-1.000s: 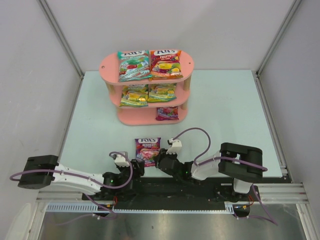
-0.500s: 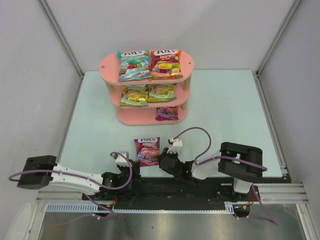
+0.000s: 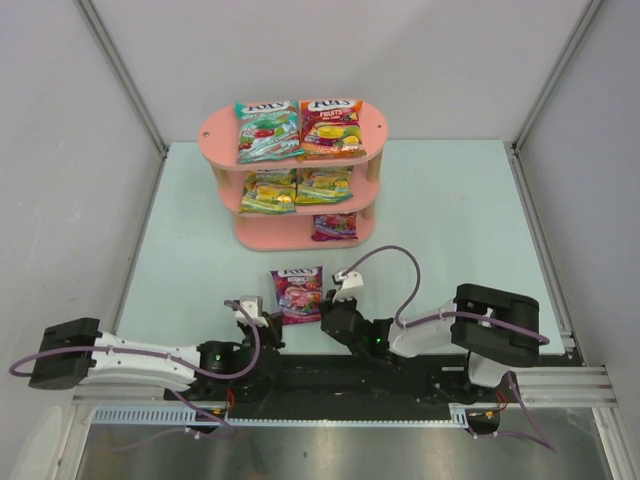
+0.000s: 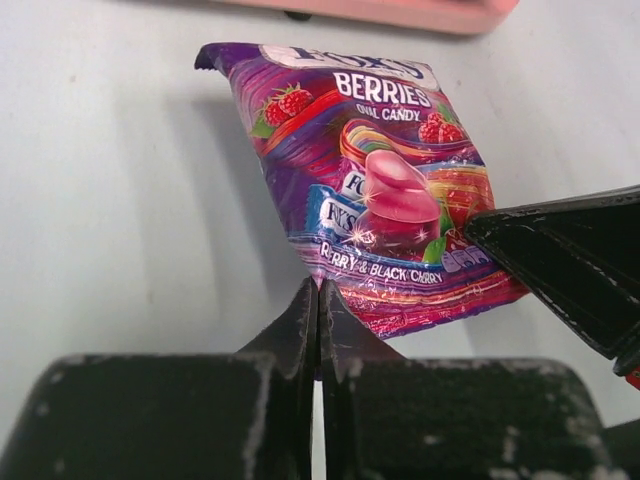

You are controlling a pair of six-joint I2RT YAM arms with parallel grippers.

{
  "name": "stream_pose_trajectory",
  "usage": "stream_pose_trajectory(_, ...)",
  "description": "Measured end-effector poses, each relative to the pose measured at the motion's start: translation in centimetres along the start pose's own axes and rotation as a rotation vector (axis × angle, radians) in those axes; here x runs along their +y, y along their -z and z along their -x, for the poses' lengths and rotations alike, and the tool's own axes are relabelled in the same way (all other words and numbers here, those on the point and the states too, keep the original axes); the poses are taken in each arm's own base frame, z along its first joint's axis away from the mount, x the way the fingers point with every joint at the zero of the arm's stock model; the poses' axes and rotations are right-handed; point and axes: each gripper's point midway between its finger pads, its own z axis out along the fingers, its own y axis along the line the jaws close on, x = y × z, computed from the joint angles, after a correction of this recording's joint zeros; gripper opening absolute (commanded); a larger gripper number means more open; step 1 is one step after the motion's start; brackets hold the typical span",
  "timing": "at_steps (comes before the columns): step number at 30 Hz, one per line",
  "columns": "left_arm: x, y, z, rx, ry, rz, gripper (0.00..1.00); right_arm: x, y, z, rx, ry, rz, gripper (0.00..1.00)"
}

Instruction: Place and organize the candy bags onto the shelf

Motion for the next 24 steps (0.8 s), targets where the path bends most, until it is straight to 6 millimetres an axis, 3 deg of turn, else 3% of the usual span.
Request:
stream_pose_trajectory(13, -0.1, -3.3, 4.8, -0.085, -0.006, 0.012, 0.0, 0.0, -3.2, 5.7, -0.088, 0.072, 0.08, 0.0)
stream_pose_trajectory(24, 3.2, -6.8, 6.0, -0.084, -0.046, 0.111, 0.0, 1.5, -7.7, 8.4, -0.109, 0.118, 0.123, 0.0)
